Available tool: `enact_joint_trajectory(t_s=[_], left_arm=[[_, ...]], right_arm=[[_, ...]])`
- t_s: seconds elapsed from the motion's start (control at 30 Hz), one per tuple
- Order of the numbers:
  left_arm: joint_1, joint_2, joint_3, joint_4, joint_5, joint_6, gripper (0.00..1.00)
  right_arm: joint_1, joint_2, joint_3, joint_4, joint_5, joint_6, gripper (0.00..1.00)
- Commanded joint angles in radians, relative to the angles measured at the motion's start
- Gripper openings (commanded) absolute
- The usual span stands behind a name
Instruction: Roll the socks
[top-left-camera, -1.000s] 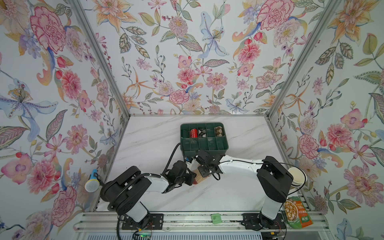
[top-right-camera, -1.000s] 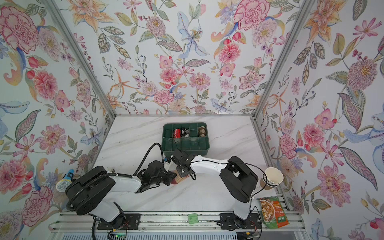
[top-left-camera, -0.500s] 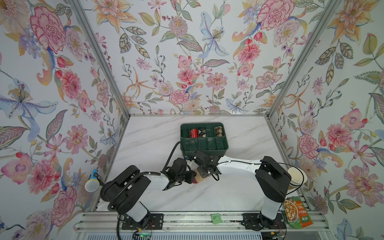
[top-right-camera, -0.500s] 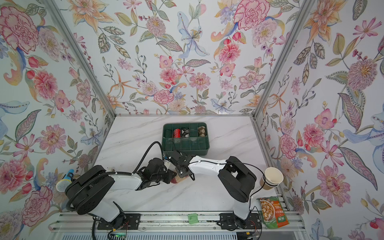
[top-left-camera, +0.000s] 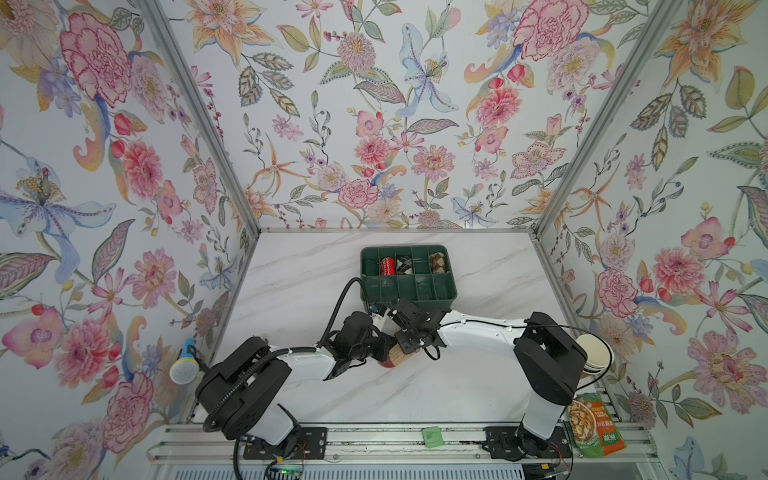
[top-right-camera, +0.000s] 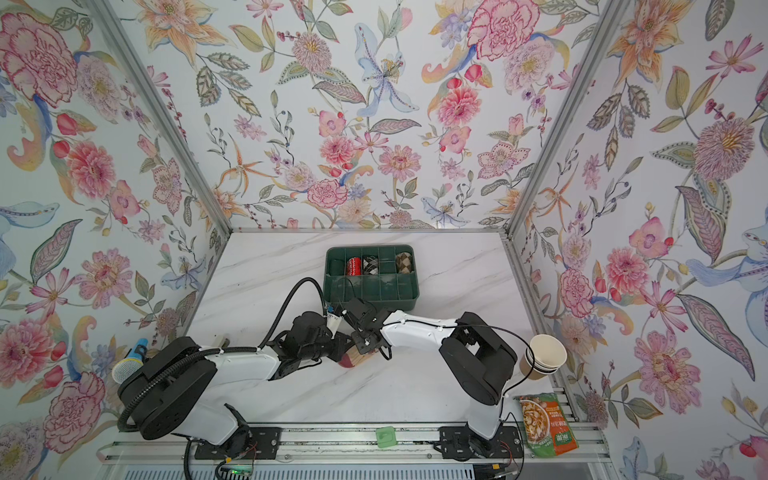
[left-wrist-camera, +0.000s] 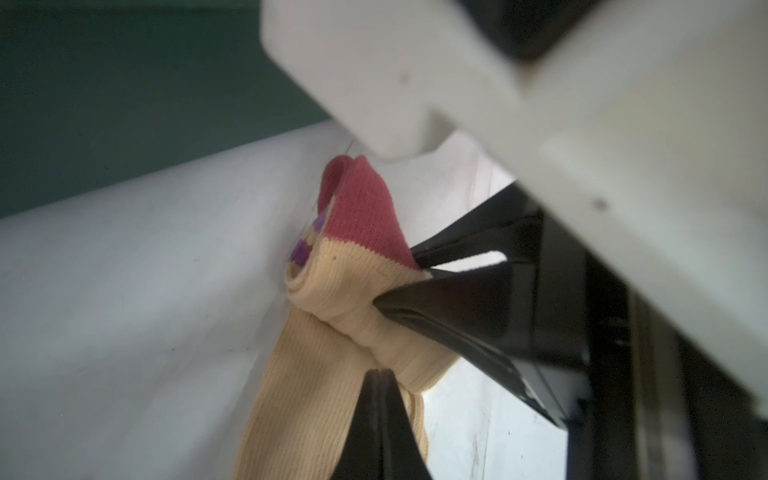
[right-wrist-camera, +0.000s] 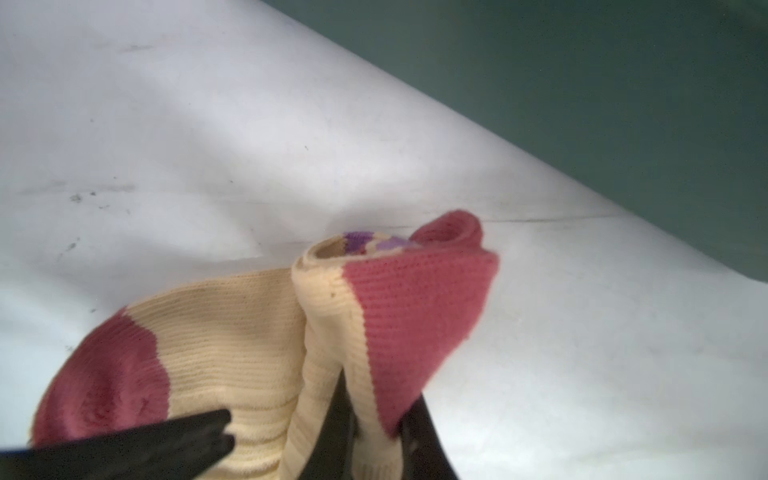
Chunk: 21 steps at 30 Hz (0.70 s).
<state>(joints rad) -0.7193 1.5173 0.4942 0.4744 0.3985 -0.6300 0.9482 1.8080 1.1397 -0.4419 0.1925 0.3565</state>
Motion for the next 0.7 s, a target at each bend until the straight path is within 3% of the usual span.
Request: enact_joint_trajectory(t_s=[0.0, 0.23, 0.67], left_arm=[[-0.008, 0.037, 0.026, 0.043, 0.04, -0.024, 0.0], [-0.034, 0.126, 0.043, 0.09, 0.047, -0.041, 0.0], [-0.039, 0.165, 0.047, 0.106, 0.024, -0.042, 0.0]], right_arm=[[-0.001, 0.005, -0.037, -0.018, -0.055, 0.019, 0.1], [-0.006, -0.003, -0.052, -0.002, -0.069, 0.024, 0.1], [-0.012, -0.009, -0.06, 0.028, -0.115, 0.025, 0.11]])
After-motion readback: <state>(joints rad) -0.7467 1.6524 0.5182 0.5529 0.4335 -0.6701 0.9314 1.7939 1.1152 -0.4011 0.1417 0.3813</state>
